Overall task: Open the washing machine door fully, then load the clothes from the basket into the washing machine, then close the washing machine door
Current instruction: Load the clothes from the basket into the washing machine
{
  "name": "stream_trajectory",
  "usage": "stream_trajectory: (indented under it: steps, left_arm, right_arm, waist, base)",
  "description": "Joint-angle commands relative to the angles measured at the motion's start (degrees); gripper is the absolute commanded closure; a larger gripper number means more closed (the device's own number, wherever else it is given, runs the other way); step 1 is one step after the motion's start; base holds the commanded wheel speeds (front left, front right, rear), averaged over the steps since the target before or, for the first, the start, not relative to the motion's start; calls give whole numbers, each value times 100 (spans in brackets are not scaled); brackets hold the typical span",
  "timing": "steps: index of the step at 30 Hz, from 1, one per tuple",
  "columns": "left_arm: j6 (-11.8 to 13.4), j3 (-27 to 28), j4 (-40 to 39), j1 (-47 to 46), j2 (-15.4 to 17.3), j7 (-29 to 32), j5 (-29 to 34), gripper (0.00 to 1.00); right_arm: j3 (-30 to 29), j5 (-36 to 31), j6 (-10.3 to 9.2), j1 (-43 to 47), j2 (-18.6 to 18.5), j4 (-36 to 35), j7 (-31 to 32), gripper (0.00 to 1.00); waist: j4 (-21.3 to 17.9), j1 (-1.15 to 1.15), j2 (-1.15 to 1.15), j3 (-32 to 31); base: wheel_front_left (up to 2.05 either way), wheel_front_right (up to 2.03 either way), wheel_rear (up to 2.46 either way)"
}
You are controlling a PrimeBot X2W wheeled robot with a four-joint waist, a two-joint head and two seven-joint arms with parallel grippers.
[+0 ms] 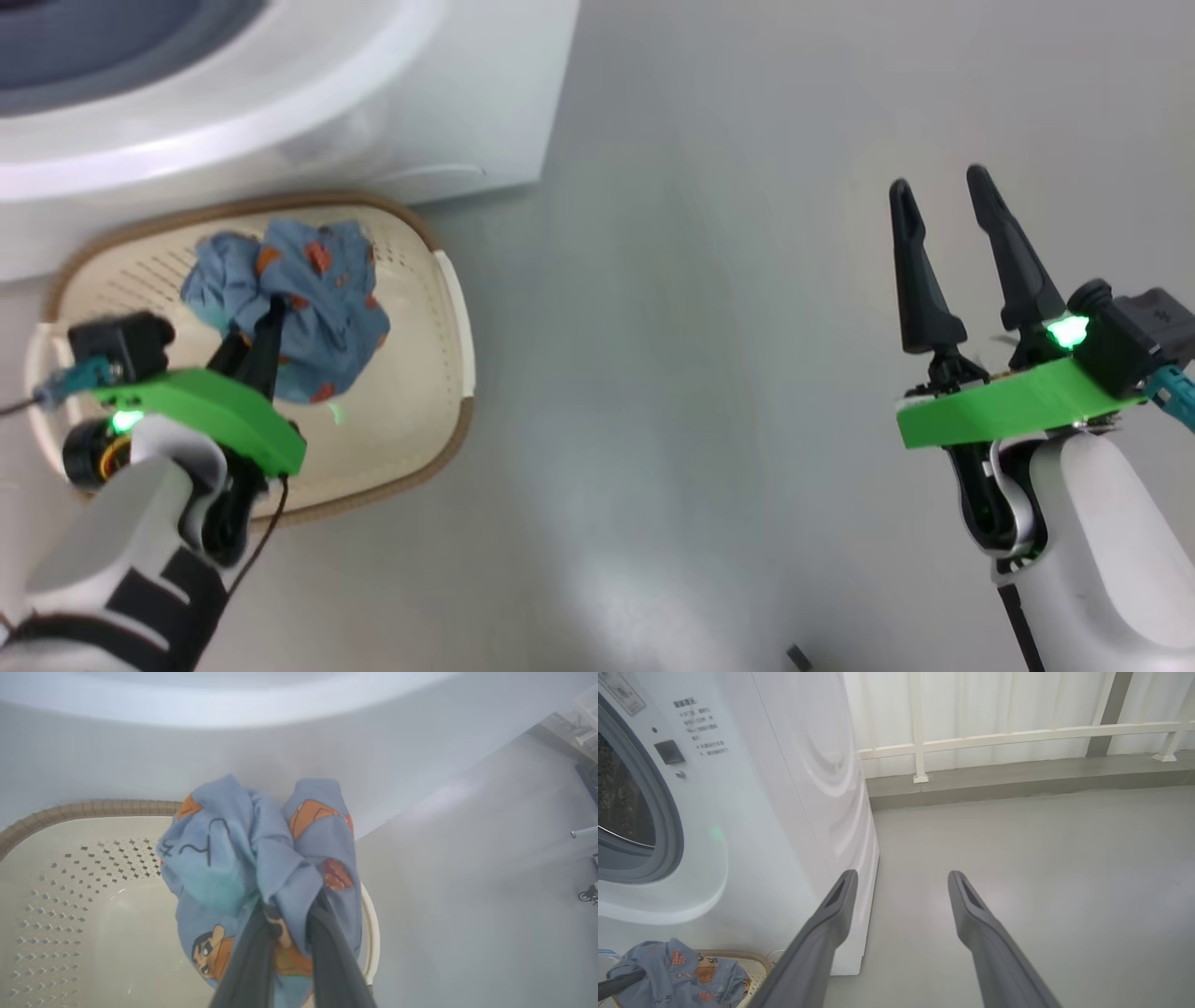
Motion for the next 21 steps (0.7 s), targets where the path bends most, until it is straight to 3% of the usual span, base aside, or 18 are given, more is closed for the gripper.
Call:
stream_trajectory:
  steps: [1, 13, 21]
  left_arm:
    - [3, 457, -180, 275, 132, -78, 285, 100]
    - [3, 2186, -941, 1430, -100, -78, 1856, 100]
    - [3, 3033, -1684, 2182, -328, -78, 2731, 100]
  right_arm:
    - [69, -18, 25, 233, -95, -69, -45, 0]
    - [65, 37, 25, 692, -309, 74, -45, 0]
    - [16, 77, 25, 1065, -450, 109, -45, 0]
  waist:
    - [299, 0, 0, -503]
    - [549, 0, 0, -1363]
    - [703, 0, 0, -1852]
  base:
    - [0, 0, 0]
    - [0, 0, 0]
    - [0, 0, 0]
